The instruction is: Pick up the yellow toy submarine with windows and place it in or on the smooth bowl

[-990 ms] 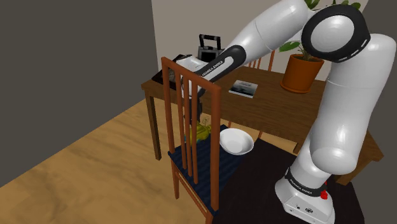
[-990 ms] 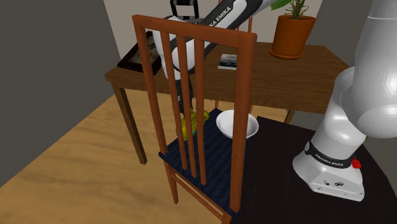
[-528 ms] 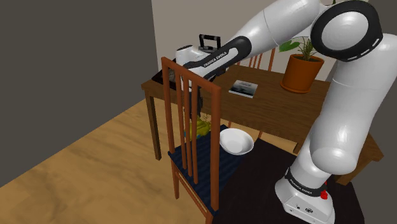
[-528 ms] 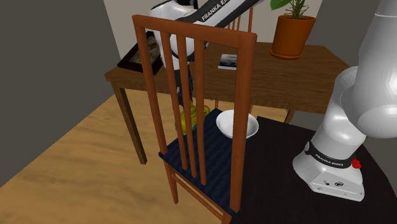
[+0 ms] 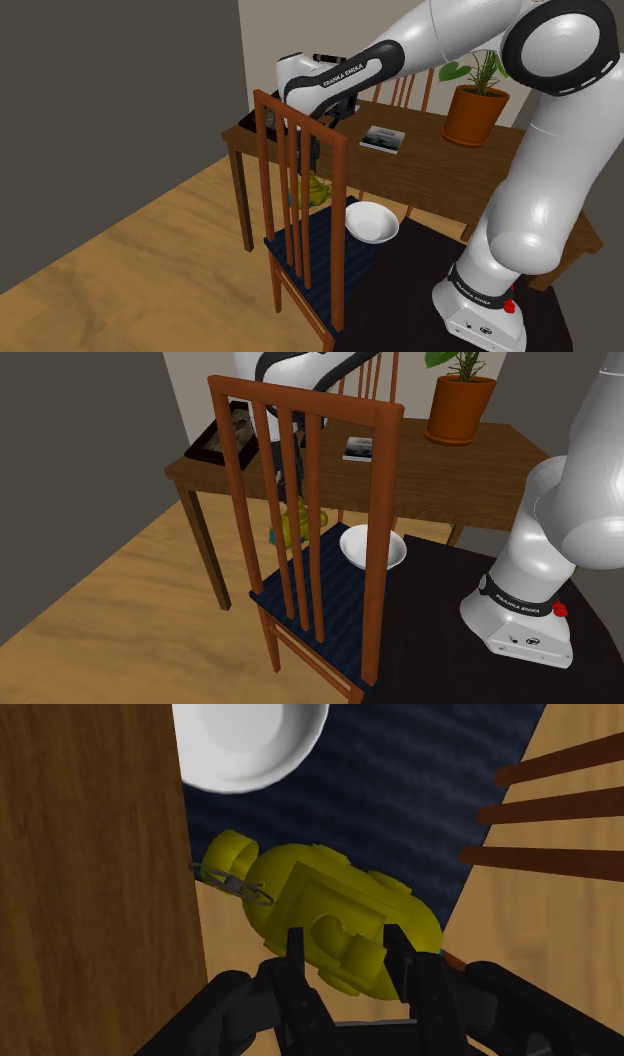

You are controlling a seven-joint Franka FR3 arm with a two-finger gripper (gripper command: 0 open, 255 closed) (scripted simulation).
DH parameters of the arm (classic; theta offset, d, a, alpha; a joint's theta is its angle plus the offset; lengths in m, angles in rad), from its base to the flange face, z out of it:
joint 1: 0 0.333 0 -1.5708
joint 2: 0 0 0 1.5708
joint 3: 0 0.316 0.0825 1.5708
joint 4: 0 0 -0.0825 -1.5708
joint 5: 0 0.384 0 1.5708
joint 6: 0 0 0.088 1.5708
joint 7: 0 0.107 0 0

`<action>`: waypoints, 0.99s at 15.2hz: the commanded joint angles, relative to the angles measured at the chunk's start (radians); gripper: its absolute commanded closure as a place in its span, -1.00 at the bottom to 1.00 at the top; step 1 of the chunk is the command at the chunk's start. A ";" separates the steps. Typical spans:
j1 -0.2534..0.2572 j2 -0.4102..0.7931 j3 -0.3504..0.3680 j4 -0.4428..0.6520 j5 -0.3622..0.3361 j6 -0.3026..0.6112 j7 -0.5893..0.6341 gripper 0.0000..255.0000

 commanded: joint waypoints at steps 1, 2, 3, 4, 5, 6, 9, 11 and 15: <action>0.001 -0.010 0.001 0.017 0.002 -0.025 -0.001 1.00; 0.001 -0.015 0.001 0.025 0.002 -0.038 -0.002 1.00; 0.001 -0.020 0.001 0.033 0.003 -0.051 -0.003 1.00; 0.001 -0.024 0.001 0.041 0.003 -0.063 -0.004 1.00; -0.004 -0.062 -0.003 0.003 0.004 -0.062 -0.014 1.00; -0.009 -0.100 -0.008 -0.033 0.005 -0.063 -0.024 1.00; -0.024 -0.212 -0.024 -0.135 0.003 -0.071 -0.055 1.00; -0.033 -0.287 -0.036 -0.197 0.000 -0.083 -0.077 1.00; -0.053 -0.437 -0.065 -0.307 -0.014 -0.120 -0.122 1.00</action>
